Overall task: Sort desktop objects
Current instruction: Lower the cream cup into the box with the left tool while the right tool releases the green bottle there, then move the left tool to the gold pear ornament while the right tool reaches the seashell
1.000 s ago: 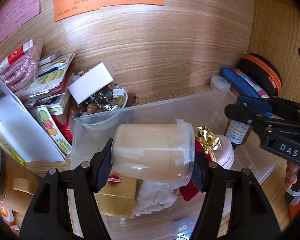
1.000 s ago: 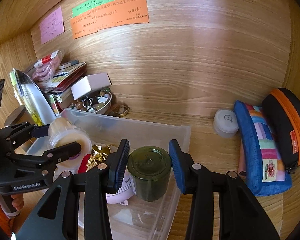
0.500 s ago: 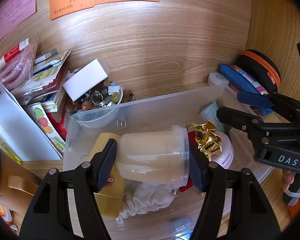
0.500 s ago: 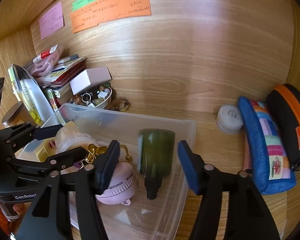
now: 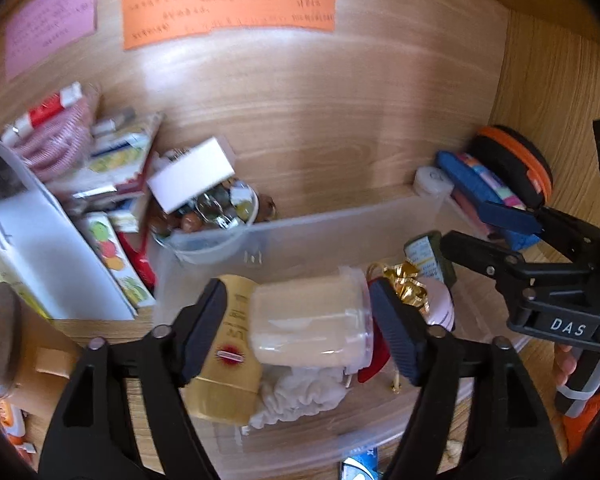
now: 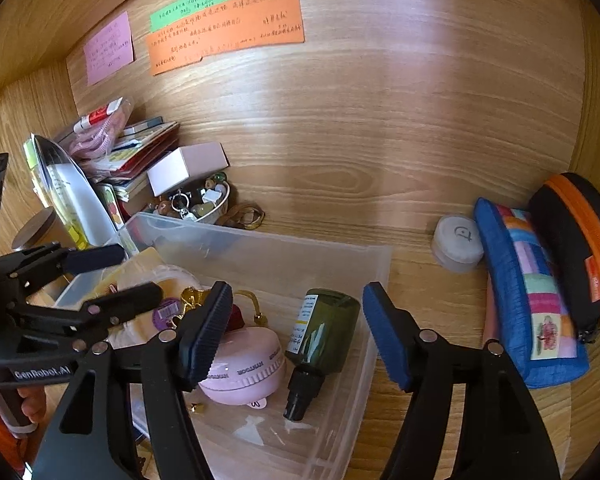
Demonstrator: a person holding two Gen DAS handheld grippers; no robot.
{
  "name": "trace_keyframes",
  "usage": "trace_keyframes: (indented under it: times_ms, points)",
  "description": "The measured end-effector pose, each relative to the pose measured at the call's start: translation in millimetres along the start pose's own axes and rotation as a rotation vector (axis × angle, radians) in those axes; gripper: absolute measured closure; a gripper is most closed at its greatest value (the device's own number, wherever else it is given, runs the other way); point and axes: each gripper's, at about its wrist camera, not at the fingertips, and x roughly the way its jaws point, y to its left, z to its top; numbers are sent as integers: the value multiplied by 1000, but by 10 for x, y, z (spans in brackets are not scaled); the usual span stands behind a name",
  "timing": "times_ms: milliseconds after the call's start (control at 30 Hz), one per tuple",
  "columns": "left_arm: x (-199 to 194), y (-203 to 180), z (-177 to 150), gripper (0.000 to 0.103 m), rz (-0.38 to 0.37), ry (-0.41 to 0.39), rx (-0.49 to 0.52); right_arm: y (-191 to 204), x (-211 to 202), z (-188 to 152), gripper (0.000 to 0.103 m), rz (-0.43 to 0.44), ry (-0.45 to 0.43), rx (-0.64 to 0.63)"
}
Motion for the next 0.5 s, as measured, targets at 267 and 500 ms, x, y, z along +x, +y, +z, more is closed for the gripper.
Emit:
trace_keyframes:
  times_ms: [267,500]
  points:
    - [-340,-8,13,14,44,-41,11,129,-295,50,24,-25,-50,-29]
    - [-657,10,-77,4,67,-66,5,241,-551,-36,20,-27,-50,-51]
